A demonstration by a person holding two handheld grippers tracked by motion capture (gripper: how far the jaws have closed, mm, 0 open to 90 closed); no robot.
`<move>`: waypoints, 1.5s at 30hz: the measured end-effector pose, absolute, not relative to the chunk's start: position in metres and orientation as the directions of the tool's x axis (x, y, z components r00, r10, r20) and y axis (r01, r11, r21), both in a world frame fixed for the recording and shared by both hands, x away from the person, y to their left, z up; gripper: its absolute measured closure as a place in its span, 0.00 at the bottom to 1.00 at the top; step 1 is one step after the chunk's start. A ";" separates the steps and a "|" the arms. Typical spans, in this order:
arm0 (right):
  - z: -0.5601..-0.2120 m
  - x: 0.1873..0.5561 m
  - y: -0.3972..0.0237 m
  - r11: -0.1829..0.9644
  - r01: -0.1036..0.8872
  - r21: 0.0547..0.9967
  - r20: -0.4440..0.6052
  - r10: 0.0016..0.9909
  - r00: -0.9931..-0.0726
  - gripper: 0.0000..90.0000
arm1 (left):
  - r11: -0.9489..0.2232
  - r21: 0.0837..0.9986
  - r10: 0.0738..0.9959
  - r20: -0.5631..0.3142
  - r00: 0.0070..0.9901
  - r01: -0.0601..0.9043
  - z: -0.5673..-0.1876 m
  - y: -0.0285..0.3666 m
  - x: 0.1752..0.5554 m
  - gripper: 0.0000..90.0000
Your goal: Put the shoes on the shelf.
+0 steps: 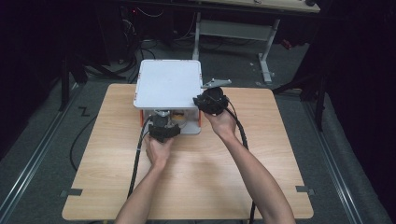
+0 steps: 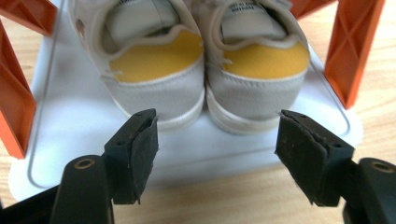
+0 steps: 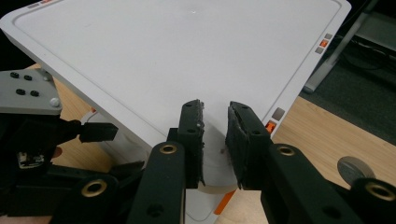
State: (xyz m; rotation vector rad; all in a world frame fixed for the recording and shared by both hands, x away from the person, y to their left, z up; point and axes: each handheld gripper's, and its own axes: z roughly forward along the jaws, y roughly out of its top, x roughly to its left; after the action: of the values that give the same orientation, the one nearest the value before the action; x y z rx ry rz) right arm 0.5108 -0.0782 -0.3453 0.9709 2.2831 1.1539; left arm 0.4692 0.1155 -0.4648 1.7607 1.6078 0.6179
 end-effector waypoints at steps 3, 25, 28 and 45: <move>-0.345 0.512 -0.080 0.404 0.417 0.814 -0.022 0.740 -0.673 0.79 | -0.022 0.738 0.987 -0.092 0.133 0.674 -0.464 0.118 0.464 0.35; -0.338 0.498 -0.110 0.332 0.412 0.849 0.021 0.757 -0.653 0.64 | -0.037 0.798 0.956 -0.148 0.255 0.601 -0.435 0.139 0.432 0.37; -0.336 0.495 -0.117 0.322 0.414 0.851 0.031 0.756 -0.654 0.64 | -0.041 0.804 0.952 -0.149 0.269 0.593 -0.430 0.141 0.429 0.36; -0.340 0.474 -0.164 0.260 0.427 0.866 0.084 0.767 -0.637 0.62 | -0.062 0.815 0.933 -0.157 0.323 0.576 -0.418 0.144 0.411 0.38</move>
State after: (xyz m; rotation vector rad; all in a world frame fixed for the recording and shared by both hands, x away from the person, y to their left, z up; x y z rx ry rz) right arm 0.4738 -0.1639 -0.3402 1.0907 2.1832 1.3276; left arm 0.4112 0.1442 -0.4185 1.7473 1.3573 0.5340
